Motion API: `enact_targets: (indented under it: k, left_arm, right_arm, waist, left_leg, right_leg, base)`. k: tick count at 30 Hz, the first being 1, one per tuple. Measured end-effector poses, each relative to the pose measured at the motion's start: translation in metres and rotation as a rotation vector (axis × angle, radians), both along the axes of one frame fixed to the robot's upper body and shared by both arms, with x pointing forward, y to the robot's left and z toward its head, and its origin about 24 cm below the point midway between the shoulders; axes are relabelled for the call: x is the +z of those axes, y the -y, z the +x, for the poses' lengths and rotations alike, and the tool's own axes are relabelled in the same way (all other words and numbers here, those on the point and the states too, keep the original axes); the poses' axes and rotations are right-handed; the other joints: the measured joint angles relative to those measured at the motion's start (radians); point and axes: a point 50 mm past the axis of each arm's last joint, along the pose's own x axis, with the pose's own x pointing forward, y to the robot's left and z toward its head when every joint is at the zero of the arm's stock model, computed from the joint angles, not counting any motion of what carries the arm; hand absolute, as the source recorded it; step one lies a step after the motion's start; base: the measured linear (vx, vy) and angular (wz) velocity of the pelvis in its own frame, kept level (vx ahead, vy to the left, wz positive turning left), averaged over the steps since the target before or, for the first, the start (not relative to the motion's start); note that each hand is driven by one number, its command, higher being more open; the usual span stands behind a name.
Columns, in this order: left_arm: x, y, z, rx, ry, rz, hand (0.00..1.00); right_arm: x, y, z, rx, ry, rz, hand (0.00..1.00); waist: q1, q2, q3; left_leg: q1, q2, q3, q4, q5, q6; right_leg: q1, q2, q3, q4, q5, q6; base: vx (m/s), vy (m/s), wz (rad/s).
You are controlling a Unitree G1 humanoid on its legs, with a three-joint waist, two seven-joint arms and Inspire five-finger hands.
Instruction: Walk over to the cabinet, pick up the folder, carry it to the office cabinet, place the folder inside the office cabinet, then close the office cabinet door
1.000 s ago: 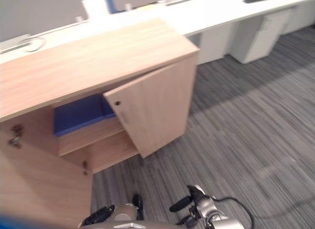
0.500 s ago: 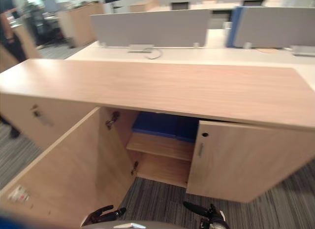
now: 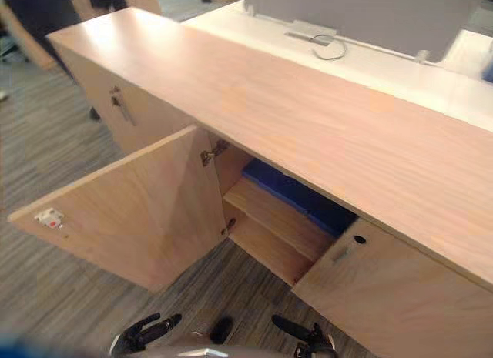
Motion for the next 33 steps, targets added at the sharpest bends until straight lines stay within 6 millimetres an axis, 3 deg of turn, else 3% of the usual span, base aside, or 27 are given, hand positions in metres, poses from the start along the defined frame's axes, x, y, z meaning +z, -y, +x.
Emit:
enact_targets:
  k: [1,2,3,4,5,6,7,8,9,10,11,12,14,17,19,24,27,29,33]
  left_arm:
    - [0.002,-0.001,0.005,0.001,0.022,0.007,1.00]
    - [0.004,0.002,0.009,0.025,0.051,-0.001,1.00]
    - [0.004,0.004,0.008,0.030,0.051,-0.007,1.00]
    - [0.003,0.010,0.009,0.026,0.057,-0.024,1.00]
    - [0.004,0.013,0.014,-0.021,0.067,-0.019,1.00]
    - [0.005,0.014,0.018,-0.047,0.073,-0.015,1.00]
    - [0.007,0.010,0.025,-0.057,0.092,-0.017,1.00]
    - [0.005,0.010,0.022,-0.047,0.076,-0.021,1.00]
    - [0.004,0.011,0.020,-0.045,0.070,-0.023,1.00]
    - [-0.001,0.019,0.010,-0.031,0.035,-0.051,1.00]
    - [-0.002,0.021,0.009,-0.030,0.027,-0.062,1.00]
    - [-0.002,0.021,0.010,-0.015,0.029,-0.072,1.00]
    - [-0.003,0.017,0.005,-0.010,0.015,-0.062,1.00]
    - [-0.004,0.013,-0.004,-0.007,-0.006,-0.055,1.00]
    - [-0.003,0.018,-0.001,-0.017,0.006,-0.068,1.00]
    - [0.005,0.022,0.003,-0.010,0.067,-0.070,1.00]
    - [0.023,0.014,0.024,-0.003,0.177,-0.012,1.00]
    - [0.050,-0.004,0.045,0.009,0.301,0.092,1.00]
    - [0.095,-0.037,0.071,0.063,0.459,0.285,1.00]
  right_arm:
    - [0.000,-0.001,0.002,0.002,0.006,0.001,1.00]
    - [0.002,-0.004,0.010,0.011,0.032,0.001,1.00]
    - [0.004,-0.004,0.015,0.009,0.046,-0.001,1.00]
    - [0.006,0.001,0.018,-0.013,0.061,-0.010,1.00]
    - [0.005,0.005,0.015,-0.042,0.054,-0.009,1.00]
    - [0.005,0.006,0.014,-0.057,0.053,-0.009,1.00]
    - [0.003,0.002,0.012,-0.073,0.051,0.005,1.00]
    - [0.003,0.008,0.011,-0.097,0.051,0.000,1.00]
    - [0.003,0.009,0.010,-0.102,0.050,-0.002,1.00]
    - [0.003,0.020,0.004,-0.139,0.032,-0.015,1.00]
    - [0.003,0.027,0.002,-0.159,0.024,-0.024,1.00]
    - [0.001,0.027,-0.003,-0.183,0.008,-0.010,1.00]
    - [0.000,0.029,-0.009,-0.199,-0.006,-0.008,1.00]
    - [0.000,0.028,-0.010,-0.195,-0.004,-0.002,1.00]
    - [0.000,0.030,-0.013,-0.198,-0.010,-0.007,1.00]
    - [-0.001,0.031,-0.020,-0.202,-0.015,-0.017,1.00]
    - [0.001,0.031,-0.021,-0.202,-0.001,-0.023,1.00]
    - [0.001,0.028,-0.024,-0.166,0.004,-0.023,1.00]
    - [0.002,0.025,-0.025,-0.088,0.003,-0.023,1.00]
  waist:
    - [-0.001,0.002,0.005]
    - [-0.005,0.022,0.016]
    - [-0.001,0.040,0.021]
    - [-0.006,0.063,0.026]
    - [-0.023,0.071,0.024]
    - [-0.043,0.053,0.019]
    - [-0.052,-0.007,0.014]
    - [-0.044,0.016,0.014]
    - [-0.046,0.023,0.013]
    - [-0.058,0.071,0.006]
    - [-0.059,0.085,0.003]
    - [-0.061,0.069,0.011]
    - [-0.063,0.073,0.009]
    - [-0.081,0.066,-0.007]
    - [-0.088,0.080,-0.007]
    - [-0.085,0.083,-0.004]
    - [-0.085,0.082,-0.003]
    - [-0.083,0.078,-0.007]
    - [-0.080,0.067,-0.018]
  left_leg:
    - [-0.016,0.010,0.092,0.011,-0.008,0.018]
    - [-0.084,0.102,0.439,0.200,-0.156,0.130]
    - [-0.111,0.147,0.522,0.275,-0.187,0.127]
    - [-0.126,0.160,0.587,0.332,-0.195,0.131]
    - [-0.100,0.127,0.534,0.241,-0.167,0.120]
    - [-0.086,0.092,0.508,0.164,-0.137,0.088]
    - [-0.091,0.078,0.604,0.245,-0.199,0.129]
    - [-0.092,0.167,0.664,0.441,-0.308,0.100]
    - [-0.081,0.187,0.669,0.461,-0.318,0.082]
    - [-0.007,0.230,0.634,0.370,-0.372,-0.010]
    - [0.019,0.214,0.628,0.323,-0.380,0.020]
    - [0.039,0.173,0.619,0.270,-0.347,0.032]
    - [0.082,0.141,0.611,0.184,-0.308,0.054]
    - [0.129,0.105,0.591,0.061,-0.242,0.062]
    - [0.157,0.093,0.565,-0.017,-0.197,0.063]
    - [0.226,0.104,0.559,-0.073,-0.167,0.045]
    - [0.252,0.107,0.563,-0.078,-0.162,0.035]
    - [0.264,0.105,0.576,-0.080,-0.162,0.034]
    - [0.270,0.095,0.622,-0.080,-0.162,0.034]
  right_leg:
    - [-0.001,0.003,-0.006,0.003,0.008,-0.012]
    - [0.003,0.025,-0.018,0.025,0.005,-0.030]
    - [0.006,0.042,-0.025,0.043,0.002,-0.031]
    - [0.000,0.057,-0.038,0.086,-0.008,-0.032]
    - [-0.005,0.060,-0.029,0.070,-0.037,-0.056]
    - [-0.006,0.064,-0.014,0.010,-0.029,-0.076]
    - [-0.004,0.013,-0.023,-0.076,0.003,-0.070]
    - [0.004,0.013,-0.042,-0.078,0.015,-0.042]
    - [0.003,0.015,-0.044,-0.076,0.016,-0.039]
    - [0.006,0.023,-0.063,-0.072,0.021,-0.028]
    - [0.005,0.022,-0.068,-0.073,0.024,-0.019]
    - [0.005,-0.006,-0.073,-0.075,0.036,-0.010]
    - [0.007,-0.023,-0.069,-0.078,0.058,-0.016]
    - [0.010,-0.017,-0.084,-0.121,0.097,-0.016]
    - [0.010,-0.022,-0.090,-0.113,0.113,-0.011]
    - [0.033,-0.029,-0.101,-0.056,0.115,-0.014]
    - [0.030,-0.042,-0.101,0.001,0.108,-0.019]
    - [0.021,-0.054,-0.102,0.040,0.096,-0.029]
    - [-0.001,-0.075,-0.103,0.069,0.077,-0.026]
  base:
    - [-0.02,0.073,0.63]
    - [0.00,0.075,0.29]
    - [0.00,0.092,0.38]
    - [0.00,0.086,0.74]
    - [-0.05,0.078,1.15]
    - [-0.05,0.062,1.45]
    - [-0.06,0.035,1.00]
    - [0.00,0.057,0.59]
    - [0.06,0.115,0.33]
    - [0.06,0.164,0.31]
    - [0.05,0.209,0.48]
    - [0.02,0.193,0.34]
    - [0.03,0.149,0.24]
    - [0.02,-0.015,0.21]
    - [0.03,-0.046,0.37]
    - [0.03,-0.044,0.09]
    - [0.00,0.000,-0.01]
    - [0.00,0.010,-0.12]
    - [0.00,0.015,-0.30]
